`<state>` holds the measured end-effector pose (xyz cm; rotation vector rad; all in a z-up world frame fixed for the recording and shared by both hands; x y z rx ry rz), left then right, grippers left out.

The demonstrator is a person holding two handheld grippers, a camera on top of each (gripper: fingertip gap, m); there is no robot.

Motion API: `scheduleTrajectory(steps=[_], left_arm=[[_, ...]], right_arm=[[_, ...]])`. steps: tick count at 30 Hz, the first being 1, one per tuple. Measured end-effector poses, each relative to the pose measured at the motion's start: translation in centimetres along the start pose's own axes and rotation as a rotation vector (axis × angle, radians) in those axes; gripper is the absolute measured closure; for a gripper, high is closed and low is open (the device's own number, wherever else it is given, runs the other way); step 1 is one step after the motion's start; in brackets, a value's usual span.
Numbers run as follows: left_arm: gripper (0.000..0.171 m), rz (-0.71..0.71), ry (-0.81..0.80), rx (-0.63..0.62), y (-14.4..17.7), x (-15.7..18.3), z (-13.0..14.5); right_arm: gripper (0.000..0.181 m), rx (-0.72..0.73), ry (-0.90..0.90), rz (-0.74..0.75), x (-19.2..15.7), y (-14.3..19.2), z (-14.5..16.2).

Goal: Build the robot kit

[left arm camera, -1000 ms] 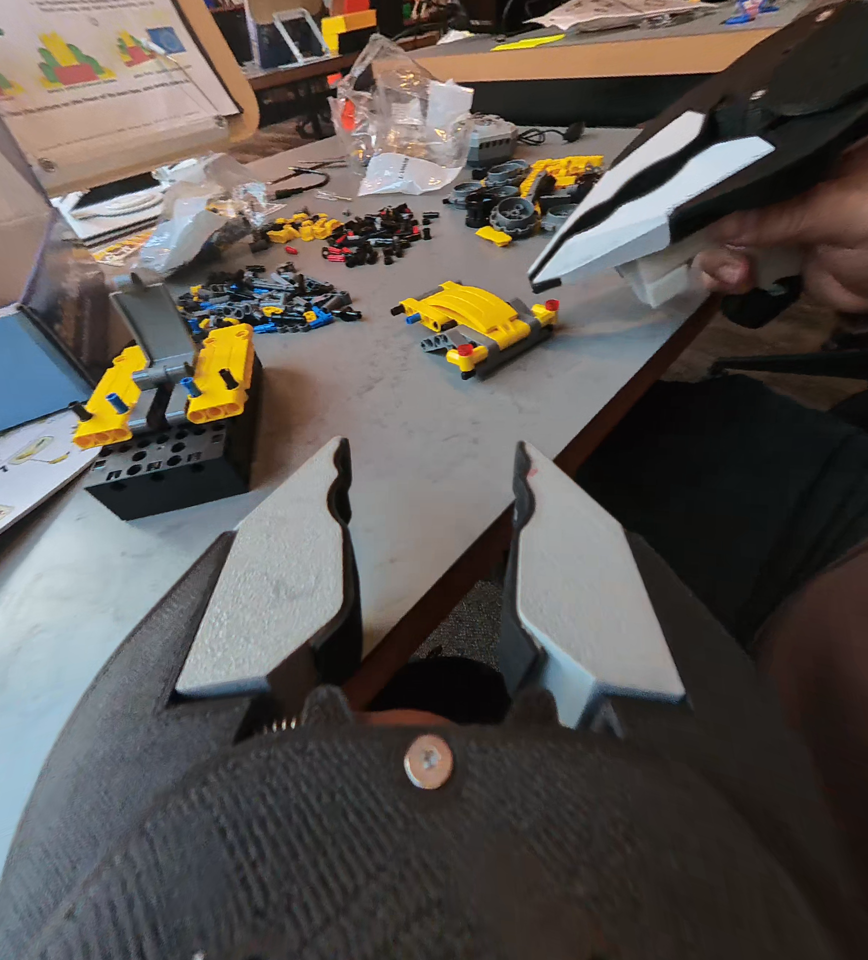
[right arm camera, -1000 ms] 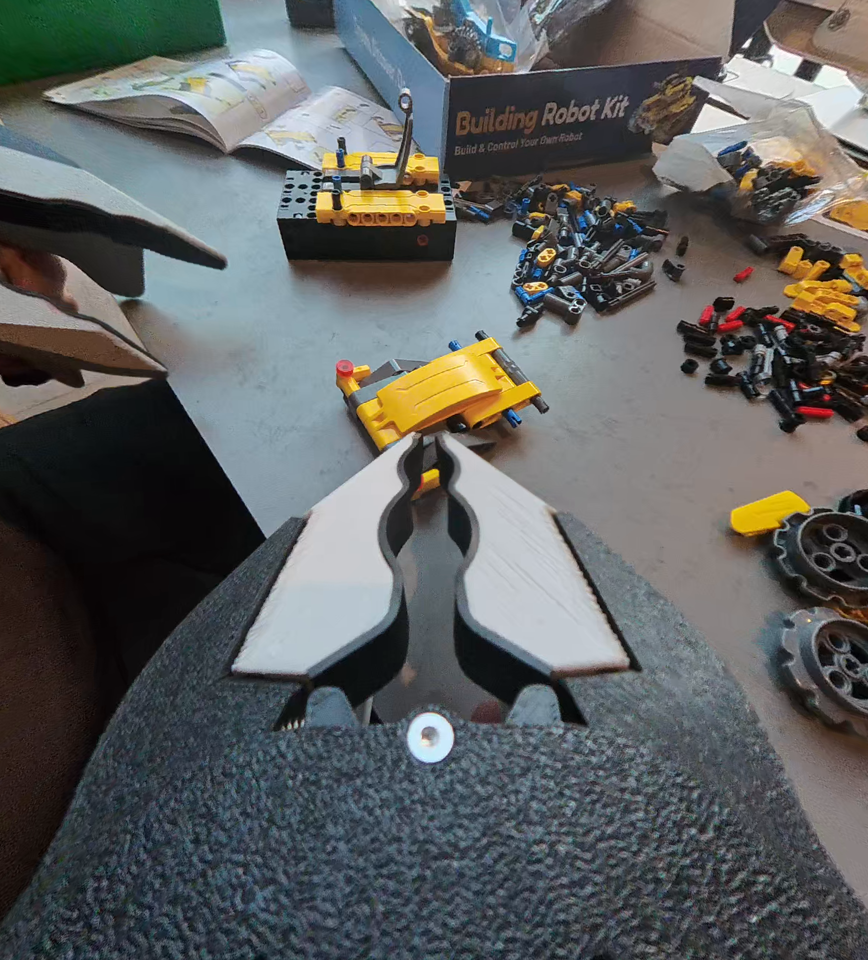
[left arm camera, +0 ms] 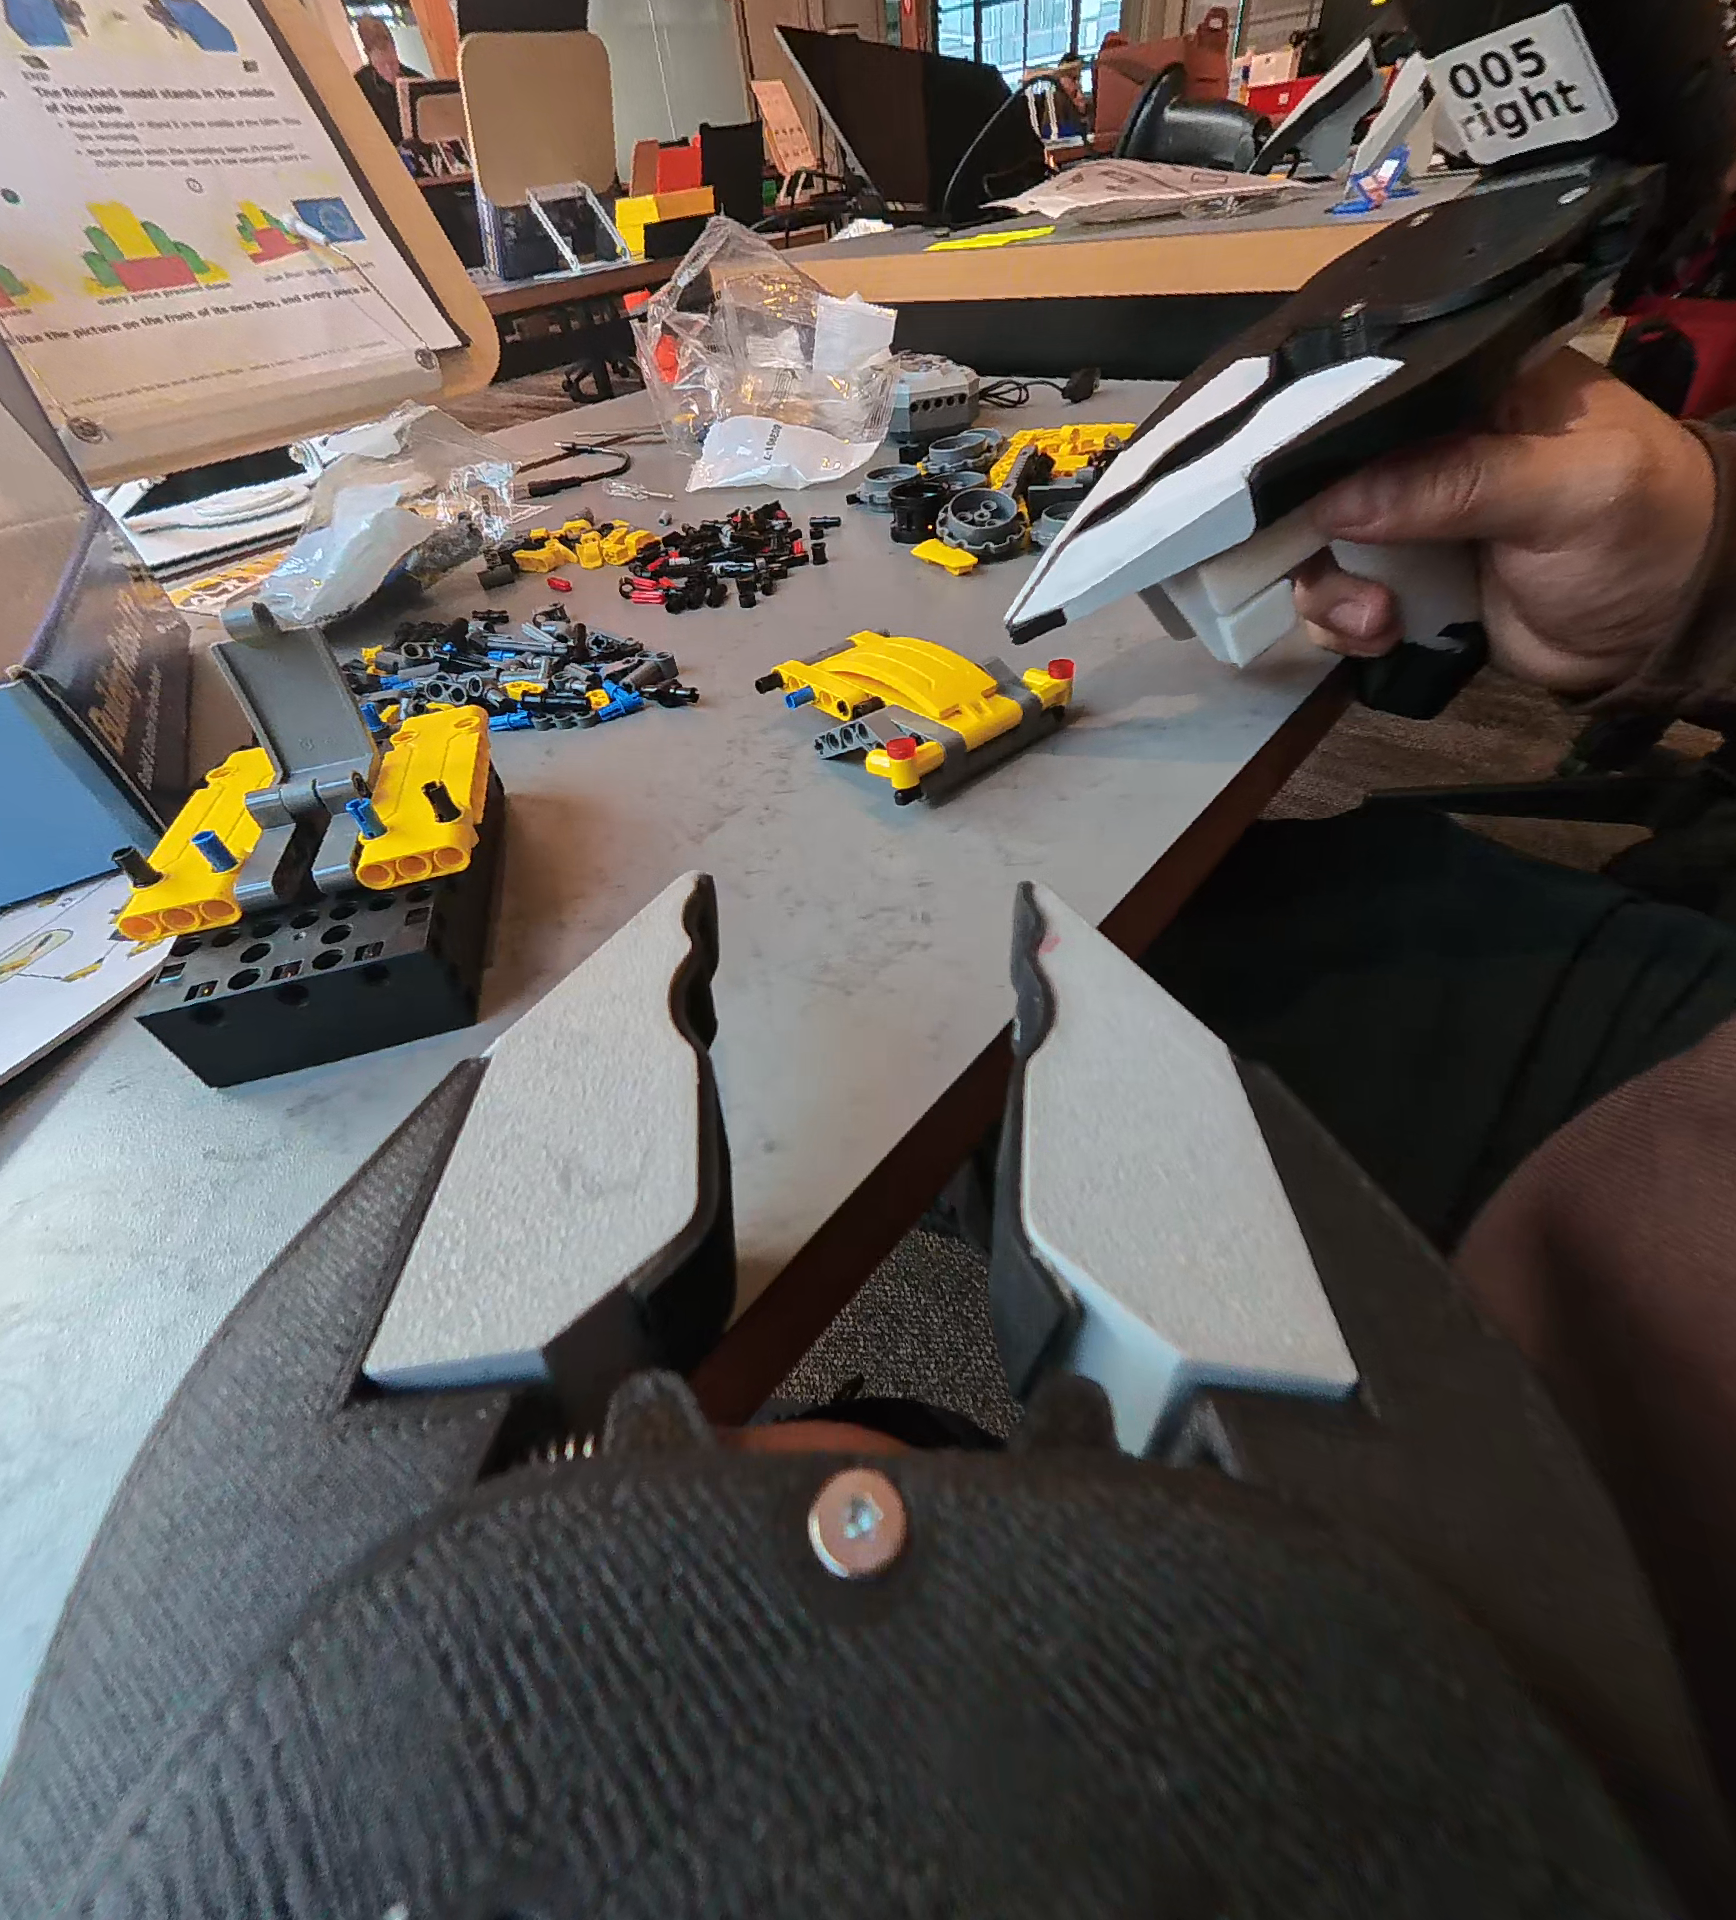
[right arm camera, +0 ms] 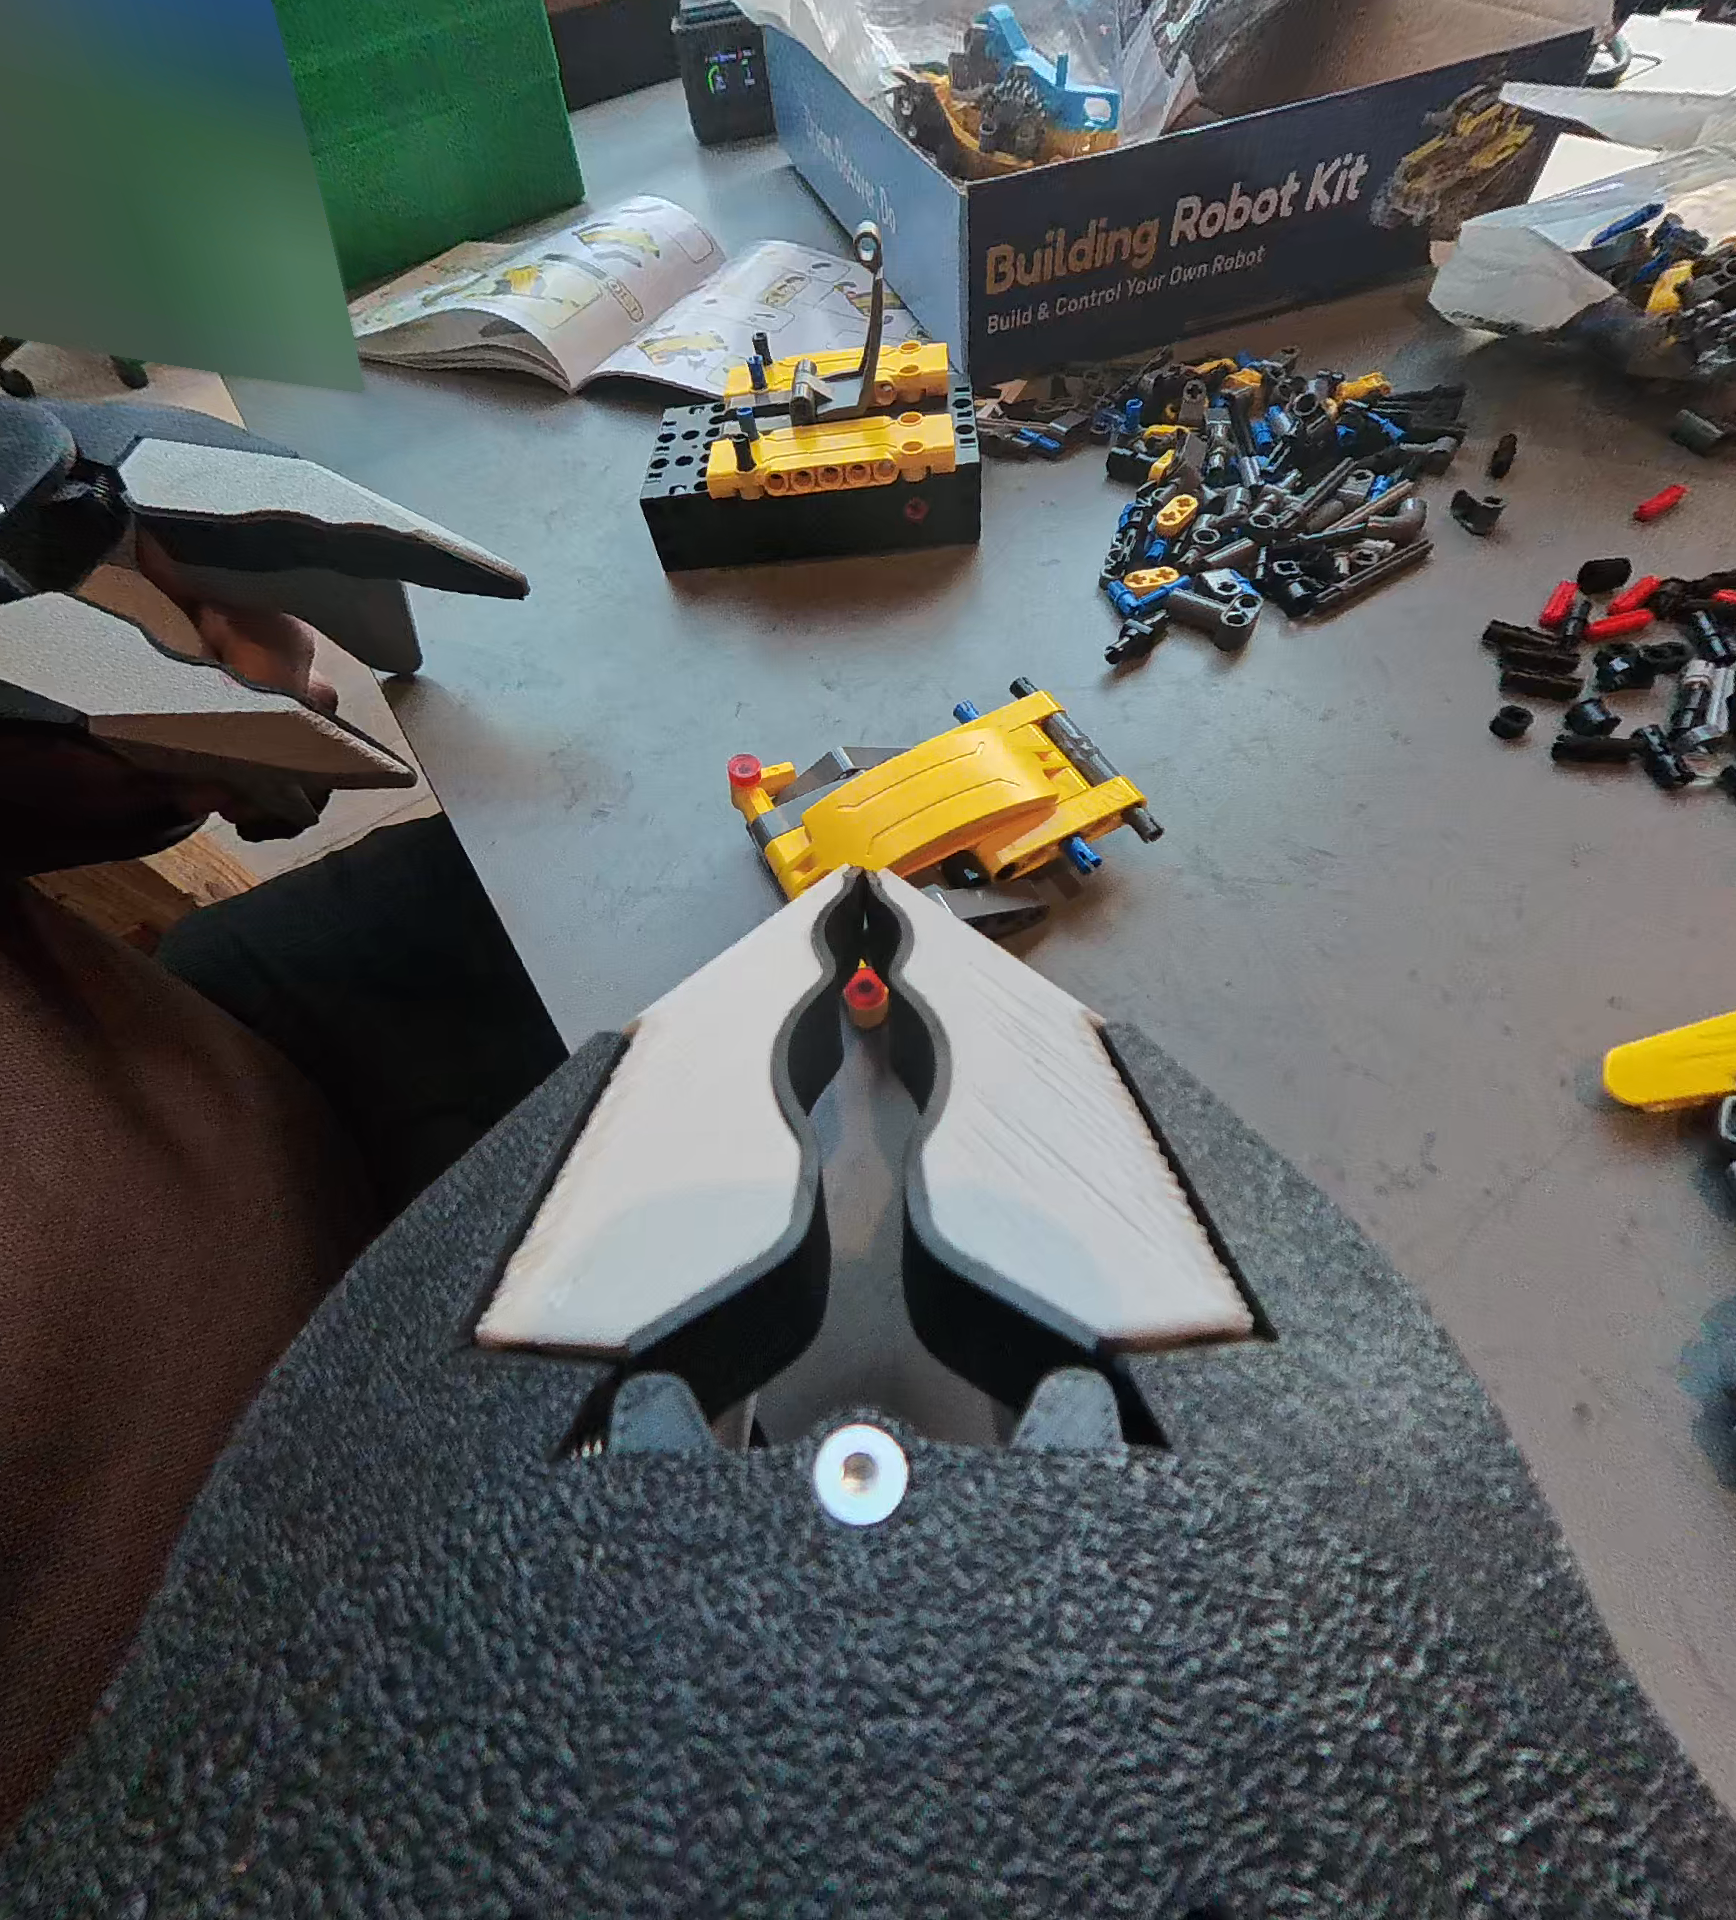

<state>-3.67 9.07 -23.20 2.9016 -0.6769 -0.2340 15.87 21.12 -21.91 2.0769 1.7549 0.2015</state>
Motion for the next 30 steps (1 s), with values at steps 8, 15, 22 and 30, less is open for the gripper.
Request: scheduleTrajectory(steps=[8,15,22,30], left_arm=[[0.118,-0.003,0.007,-0.002,0.0,-0.1,0.0],[0.118,-0.009,0.004,-0.005,0.0,-0.2,0.0],[0.118,-0.014,0.018,-0.010,0.1,-0.3,0.0],[0.117,-0.017,0.022,-0.019,0.2,-0.3,0.0]], right_arm=[[0.175,-0.077,0.066,-0.011,-0.7,-0.7,0.3],[0.157,-0.137,0.111,0.032,-1.6,-2.4,-0.3],[0.160,-0.084,0.053,0.010,-1.2,-1.9,-0.4],[0.161,-0.003,-0.033,-0.045,-0.6,-1.2,-0.7]])
Point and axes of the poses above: each gripper's, where its closed fingertips meet, y back along the fingers, z out of its underside, x = y × z across the jaws, the point moved 8 cm from there along y, back along the fingers, and after that the axes turned 5 degrees about -z, right-handed, at the moved point
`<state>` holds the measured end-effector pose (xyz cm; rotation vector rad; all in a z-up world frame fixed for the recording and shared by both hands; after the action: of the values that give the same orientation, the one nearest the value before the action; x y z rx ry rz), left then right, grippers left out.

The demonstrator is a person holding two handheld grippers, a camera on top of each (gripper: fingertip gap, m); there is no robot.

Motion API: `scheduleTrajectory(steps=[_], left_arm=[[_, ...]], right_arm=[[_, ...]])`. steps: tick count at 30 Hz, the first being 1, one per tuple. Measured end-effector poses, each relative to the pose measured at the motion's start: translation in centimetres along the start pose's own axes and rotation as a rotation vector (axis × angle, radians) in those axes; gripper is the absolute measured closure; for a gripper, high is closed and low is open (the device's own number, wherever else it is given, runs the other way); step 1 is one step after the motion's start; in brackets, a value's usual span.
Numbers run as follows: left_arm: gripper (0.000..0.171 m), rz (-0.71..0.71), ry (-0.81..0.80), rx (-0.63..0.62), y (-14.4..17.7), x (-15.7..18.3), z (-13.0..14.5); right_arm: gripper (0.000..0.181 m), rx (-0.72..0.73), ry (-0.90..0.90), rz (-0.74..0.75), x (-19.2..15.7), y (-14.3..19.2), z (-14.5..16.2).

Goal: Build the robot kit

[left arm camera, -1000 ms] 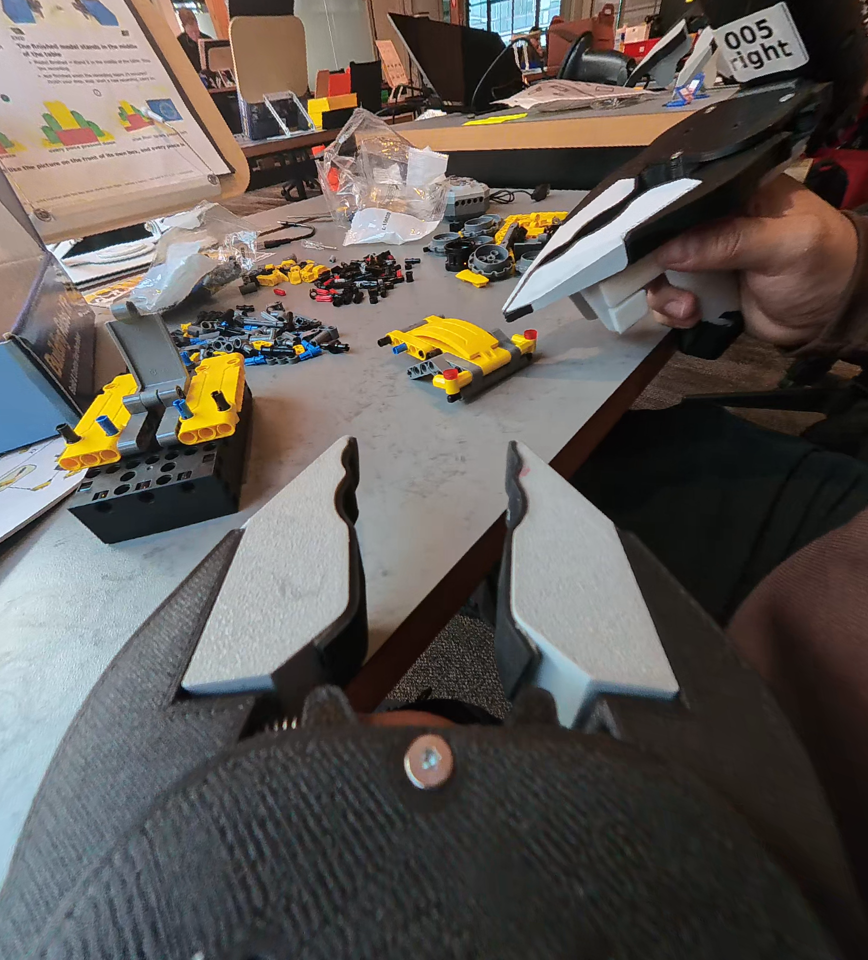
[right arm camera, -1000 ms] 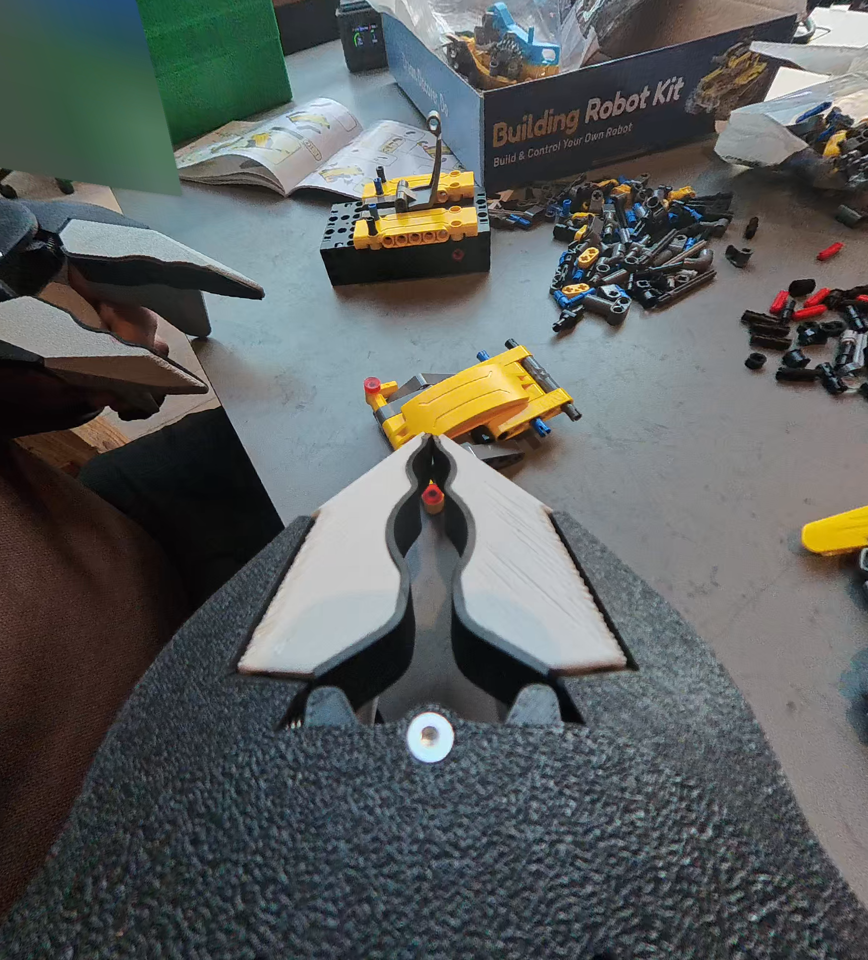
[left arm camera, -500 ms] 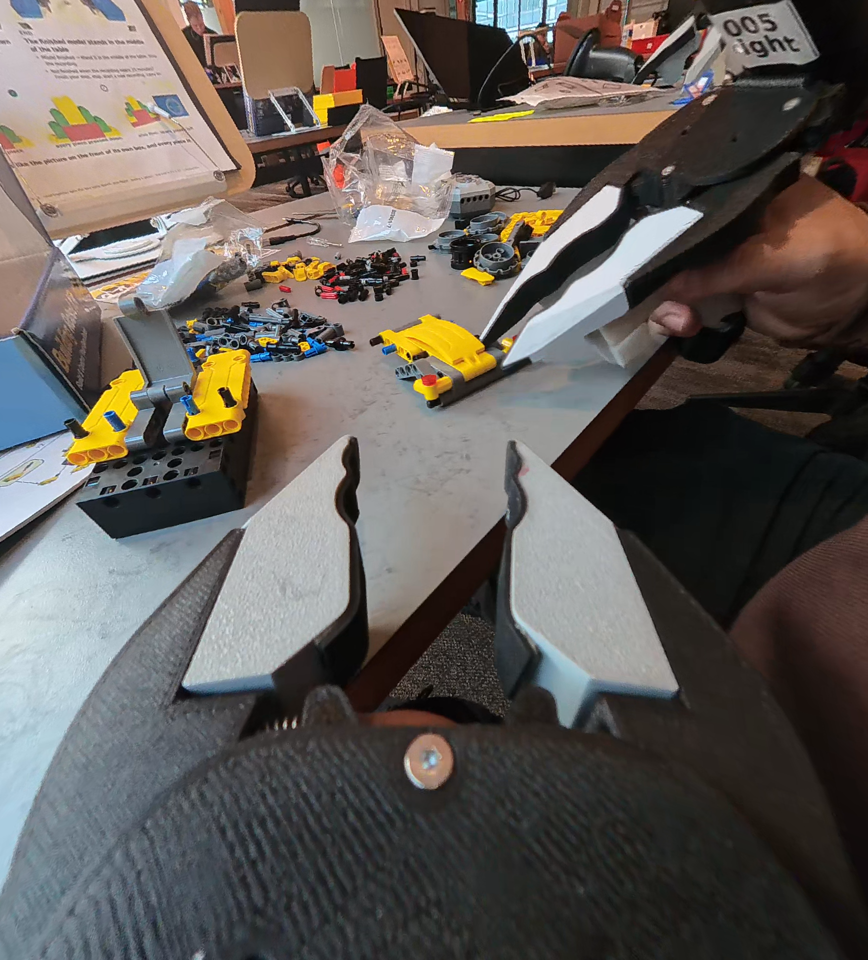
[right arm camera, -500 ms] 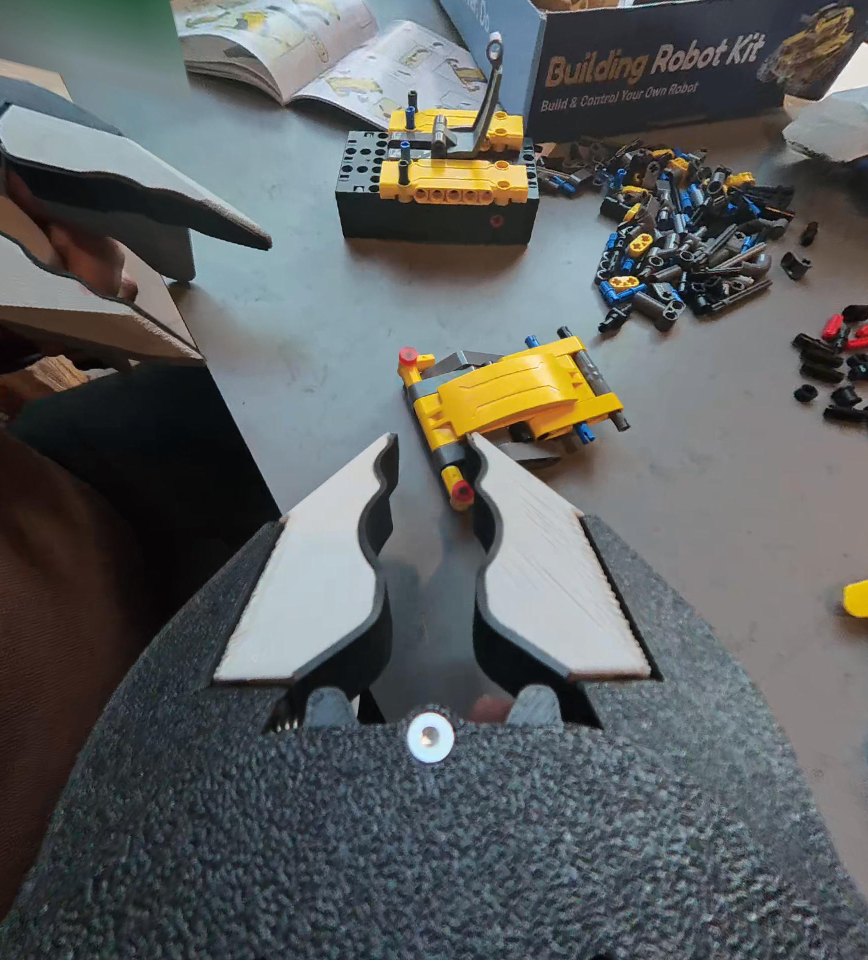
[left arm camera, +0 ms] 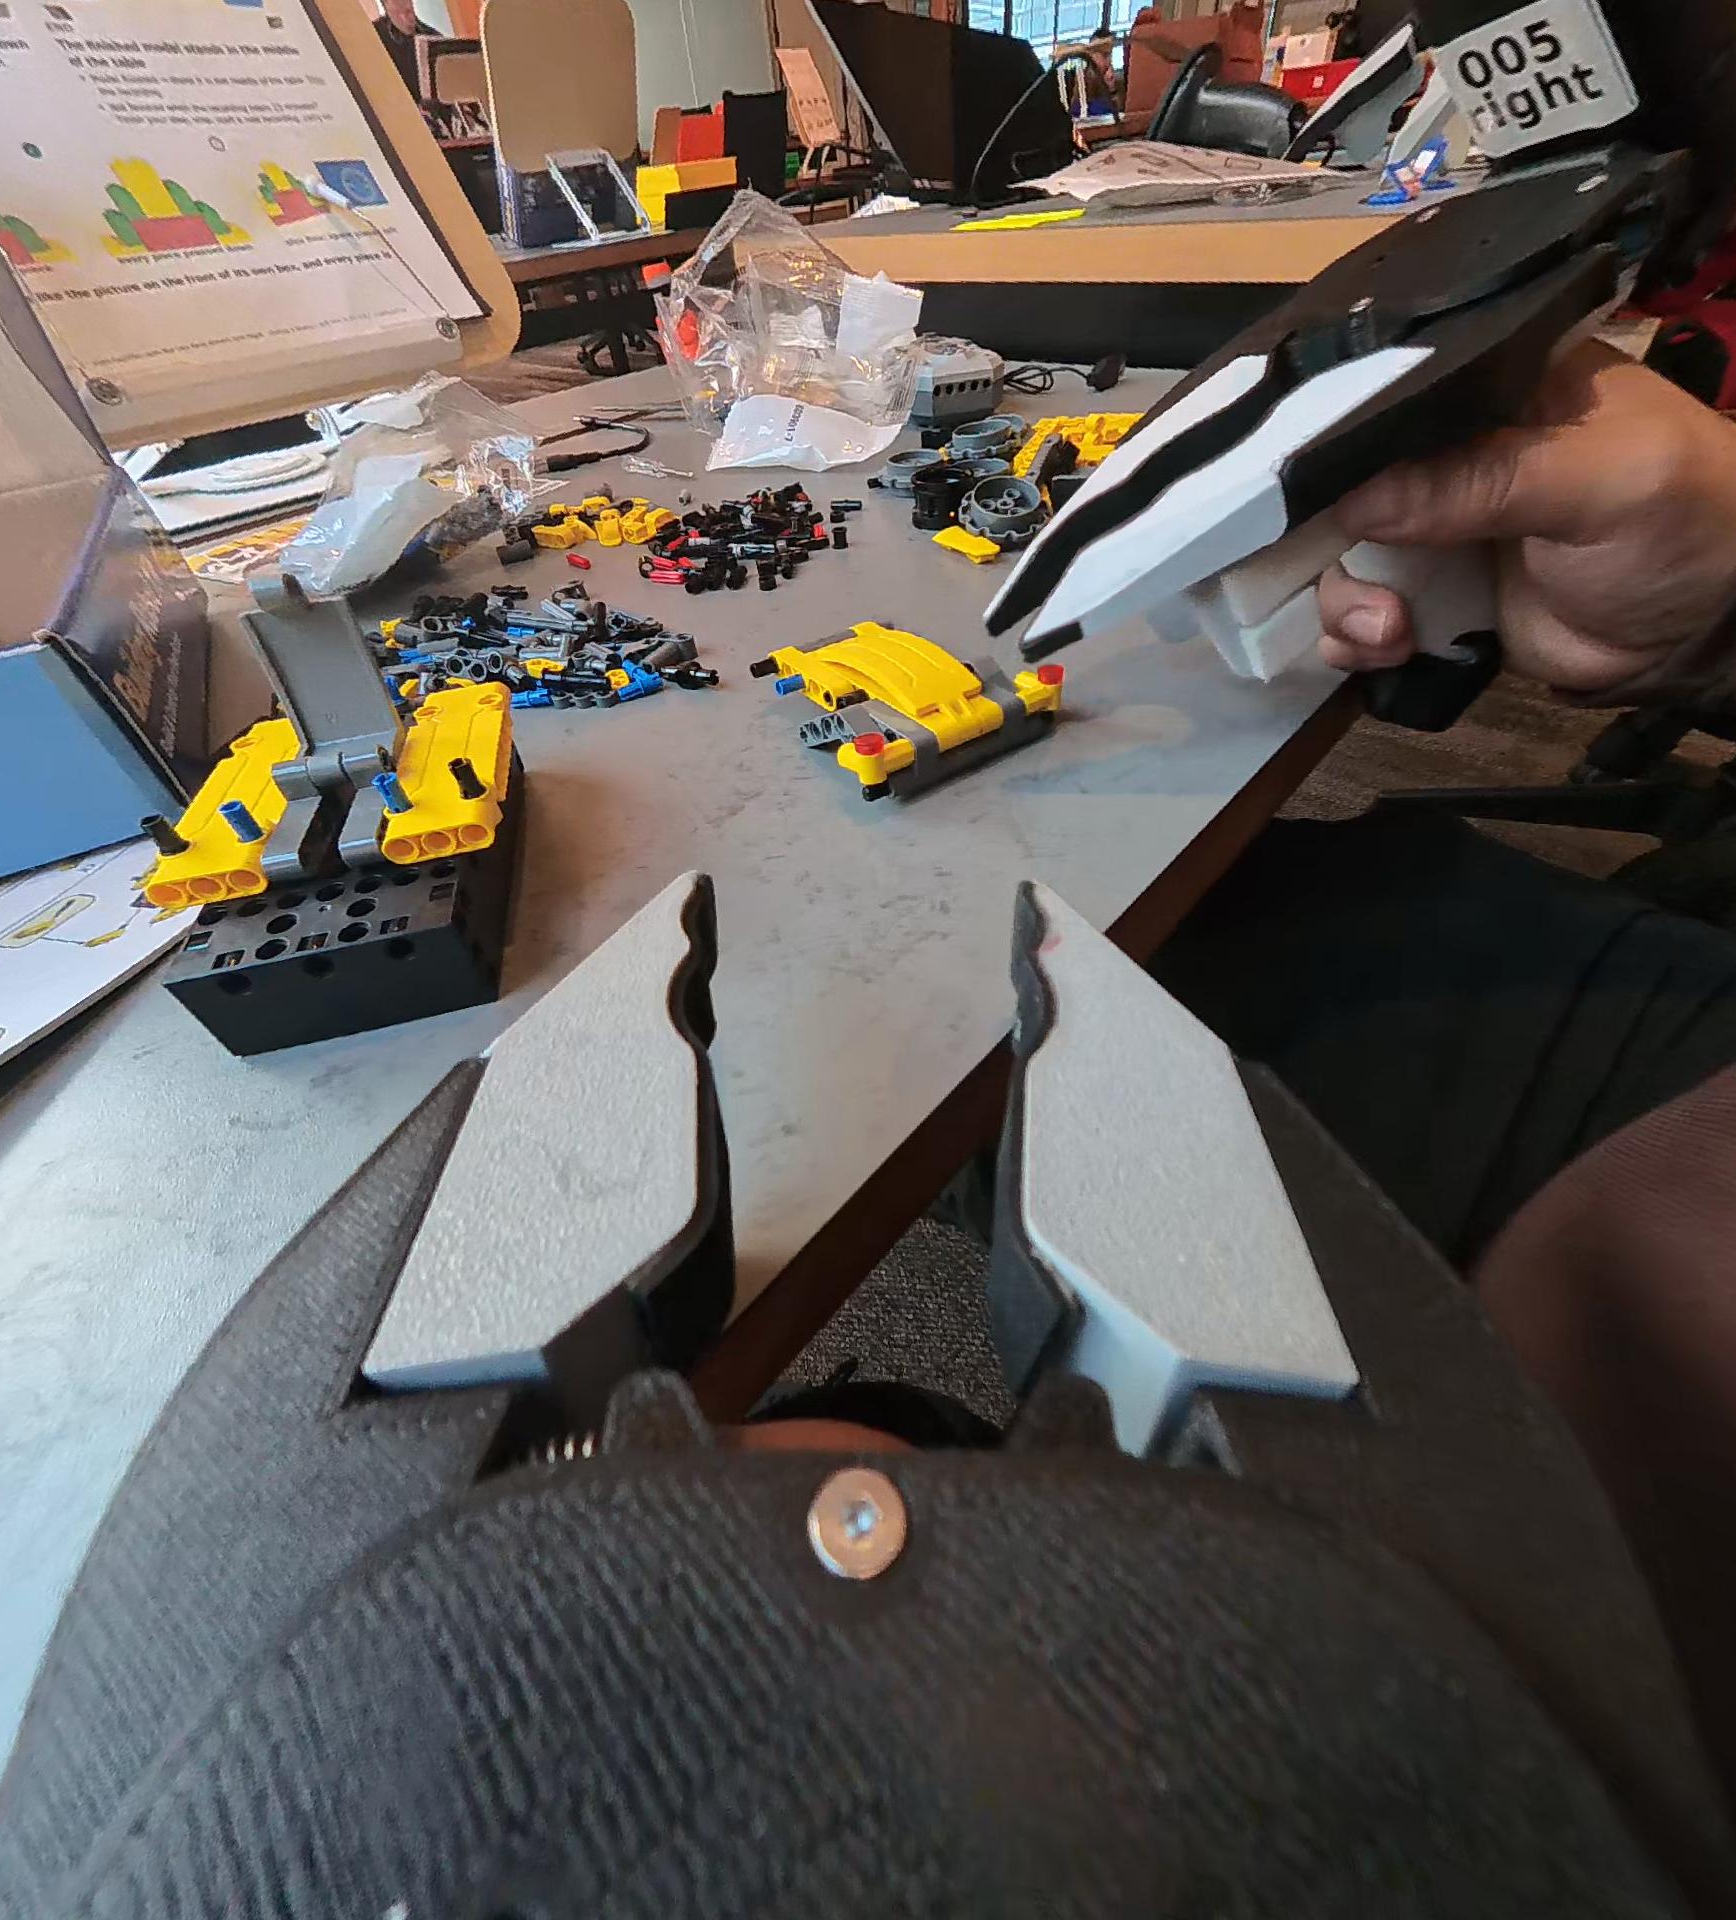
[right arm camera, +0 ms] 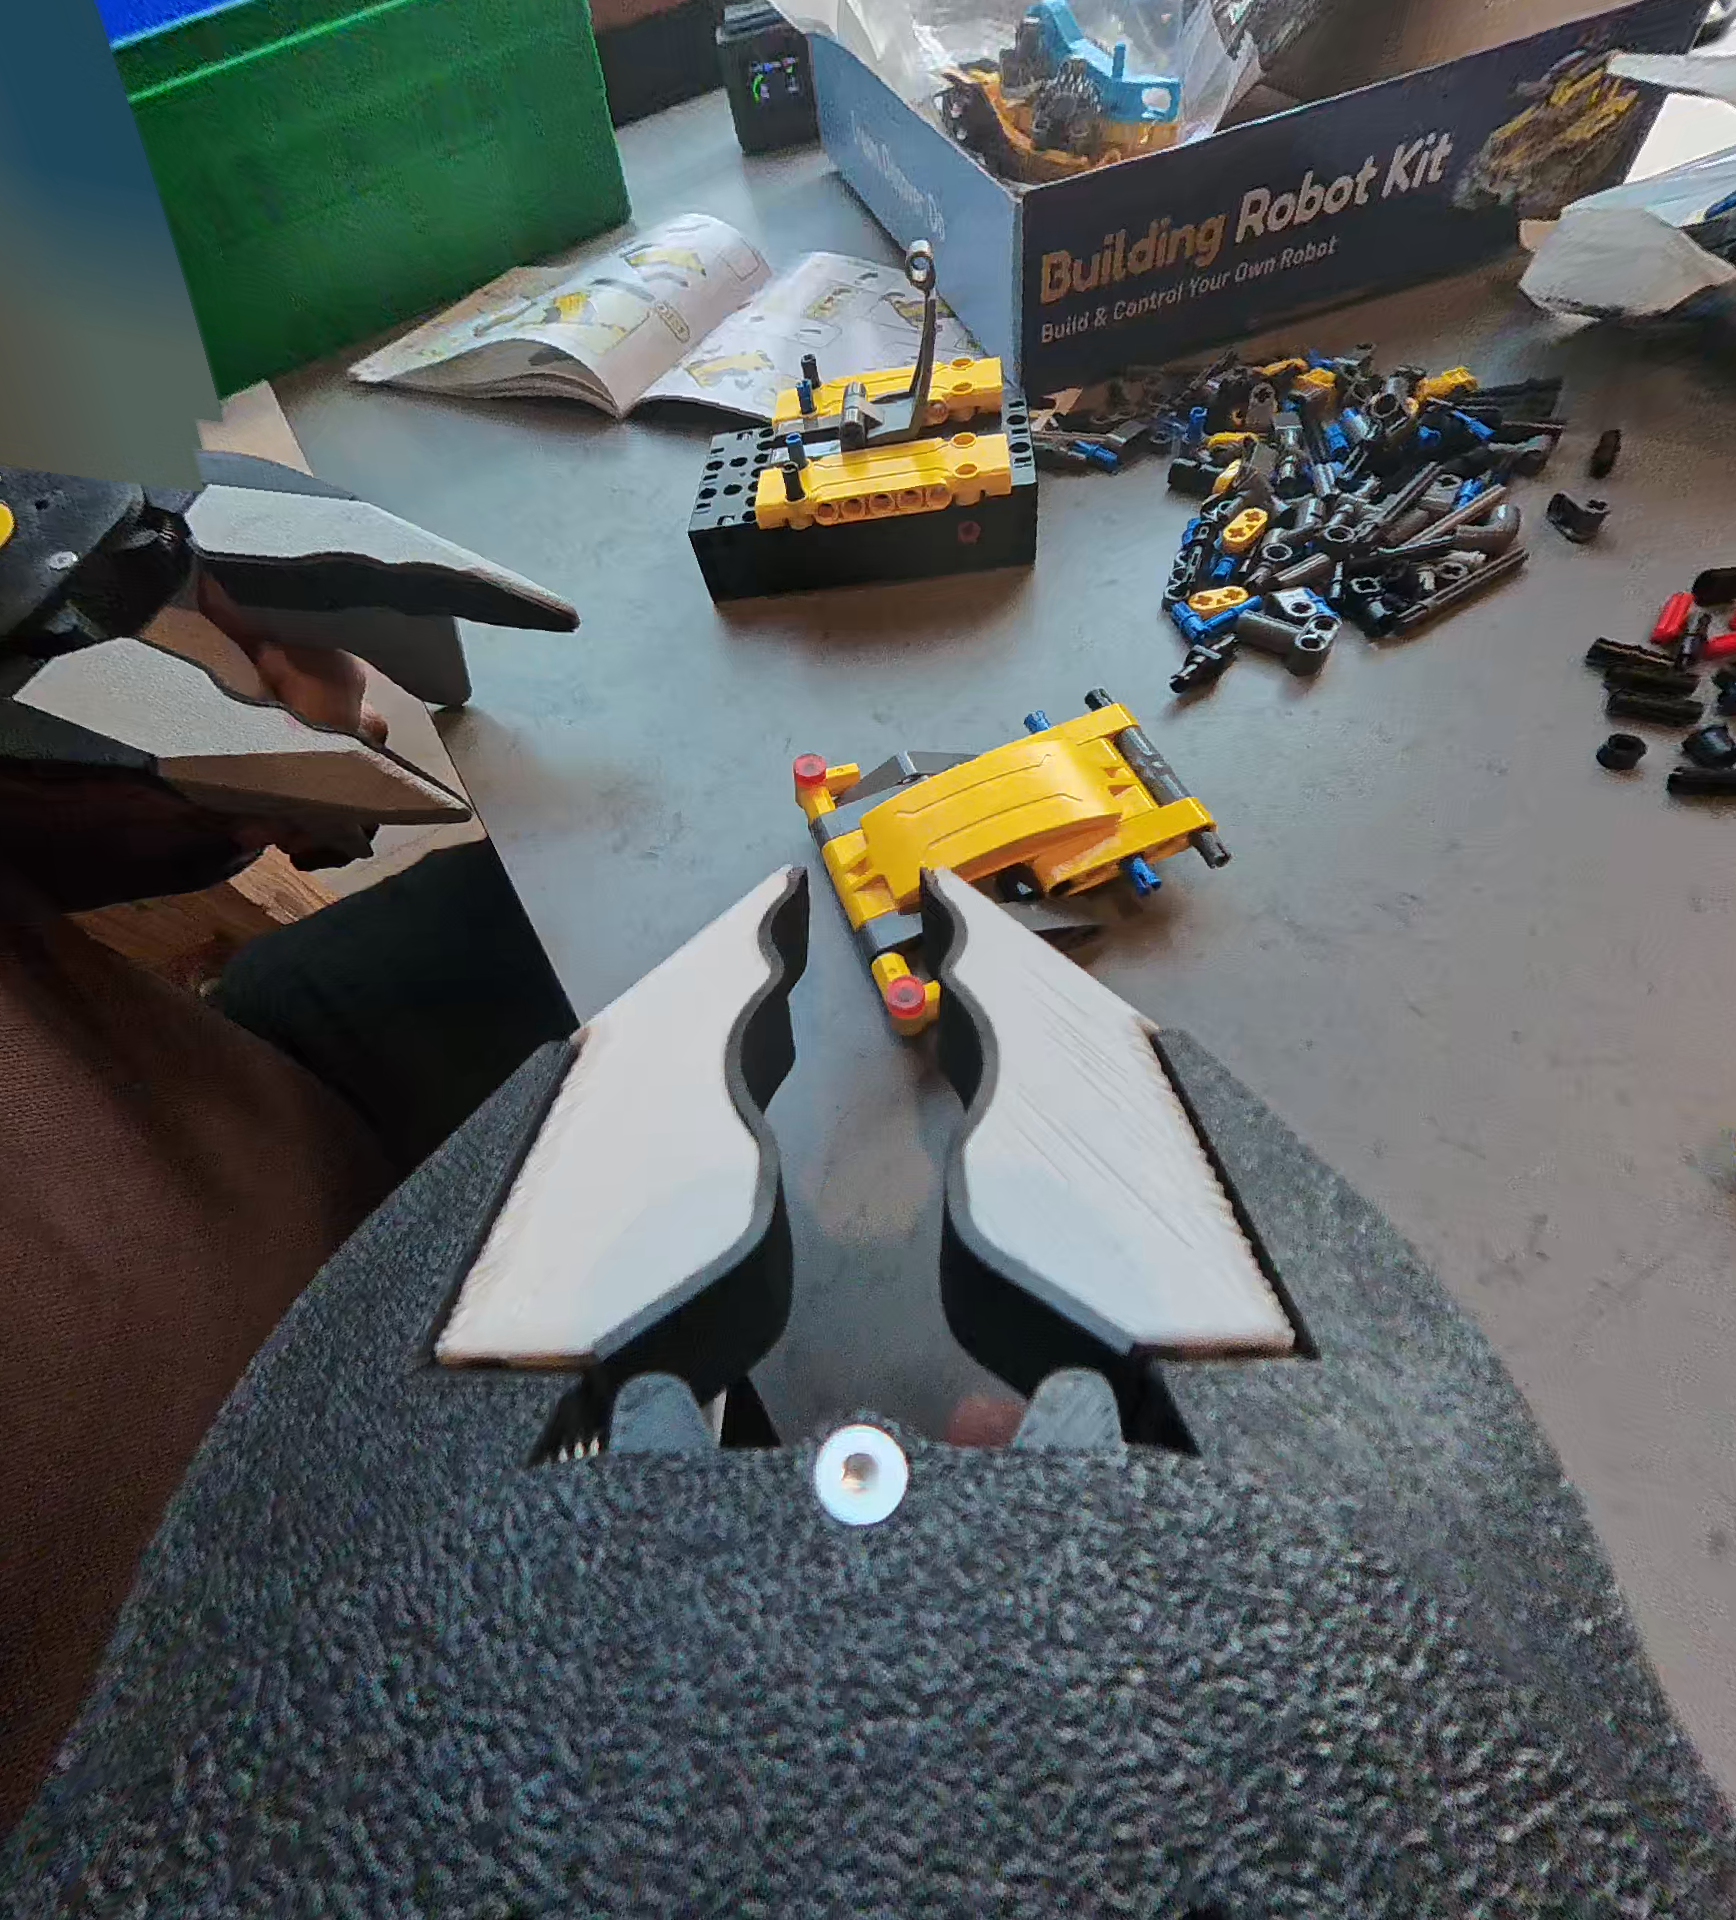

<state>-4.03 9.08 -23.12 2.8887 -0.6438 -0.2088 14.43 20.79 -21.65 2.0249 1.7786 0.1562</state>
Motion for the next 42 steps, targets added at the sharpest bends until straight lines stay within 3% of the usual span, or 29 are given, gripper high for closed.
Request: scheduleTrajectory(steps=[16,27,33,35,36,38,40,42], left_arm=[[0.117,0.000,0.030,-0.015,0.5,-0.3,0.0],[0.116,-0.002,0.010,-0.029,0.4,0.2,-0.1],[0.116,0.004,0.026,-0.036,0.5,0.1,-0.1],[0.116,0.007,0.023,-0.034,0.5,0.2,-0.1],[0.116,0.007,0.020,-0.032,0.6,0.2,-0.2],[0.116,0.008,0.018,-0.031,0.7,0.3,-0.2],[0.116,0.009,0.020,-0.033,0.7,0.2,-0.2],[0.116,0.008,0.024,-0.034,0.7,0.2,-0.2]], right_arm=[[0.165,-0.053,0.035,0.050,0.0,-0.2,0.1],[0.143,-0.204,0.170,0.185,-0.2,-1.2,0.2],[0.151,-0.188,0.107,0.221,0.5,-0.8,0.2],[0.177,-0.136,0.041,0.184,0.8,-0.5,-0.1],[0.181,-0.119,-0.001,0.158,1.0,-0.3,0.0],[0.170,-0.099,-0.080,0.131,1.6,0.0,0.1],[0.131,-0.074,-0.085,0.148,1.8,0.3,-0.4],[0.113,-0.074,0.012,0.160,1.3,0.3,-1.5]])
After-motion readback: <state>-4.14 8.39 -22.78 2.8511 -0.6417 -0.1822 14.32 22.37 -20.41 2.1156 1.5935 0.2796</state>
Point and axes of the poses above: each gripper's, where its closed fingertips meet, y back along the fingers, z out of its underside, x = y × z across the jaws, the point moved 8 cm from there along y, back along the fingers, and after that the axes turned 5 degrees about -z, right-handed, at the moved point
